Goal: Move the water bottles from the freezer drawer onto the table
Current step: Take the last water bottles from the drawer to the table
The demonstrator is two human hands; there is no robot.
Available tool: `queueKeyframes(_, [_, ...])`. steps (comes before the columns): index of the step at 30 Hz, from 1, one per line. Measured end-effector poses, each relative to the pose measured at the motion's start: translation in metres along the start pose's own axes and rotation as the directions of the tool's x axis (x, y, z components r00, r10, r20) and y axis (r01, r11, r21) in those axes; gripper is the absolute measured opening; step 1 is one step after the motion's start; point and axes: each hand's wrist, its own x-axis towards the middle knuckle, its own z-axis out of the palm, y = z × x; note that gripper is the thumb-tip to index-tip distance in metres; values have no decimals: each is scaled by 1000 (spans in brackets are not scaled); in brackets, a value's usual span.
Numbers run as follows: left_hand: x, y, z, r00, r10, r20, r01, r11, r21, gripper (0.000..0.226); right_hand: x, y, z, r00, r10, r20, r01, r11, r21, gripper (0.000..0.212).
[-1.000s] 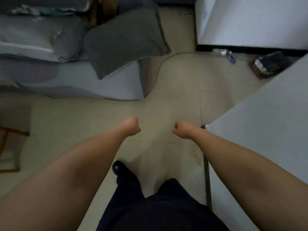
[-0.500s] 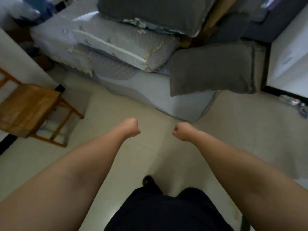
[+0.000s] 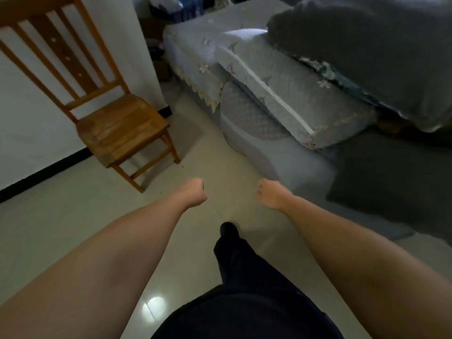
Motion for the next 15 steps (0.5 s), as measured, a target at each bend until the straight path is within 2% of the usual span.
queueKeyframes(3, [24,-21,-38,998,-50,-49,48,998,-45,19,50,-38,-30,998,-70,-6,69,996,-57,32])
queueKeyframes(8, [61,-74,-94,977,-196,-85,177,965,-195,9,130,-118,-69,977,-202,67,210,965,-159,34])
queueKeyframes(12, [63,-132,-117,937,-338,-89,287,890,-353,11,188,-202,-71,913,-327,244,388,880,-273,38])
queueKeyframes(15, [55,-171,-121,896,-438,-79,358,814,-458,7,204,-257,-60,879,-382,287,465,822,-331,35])
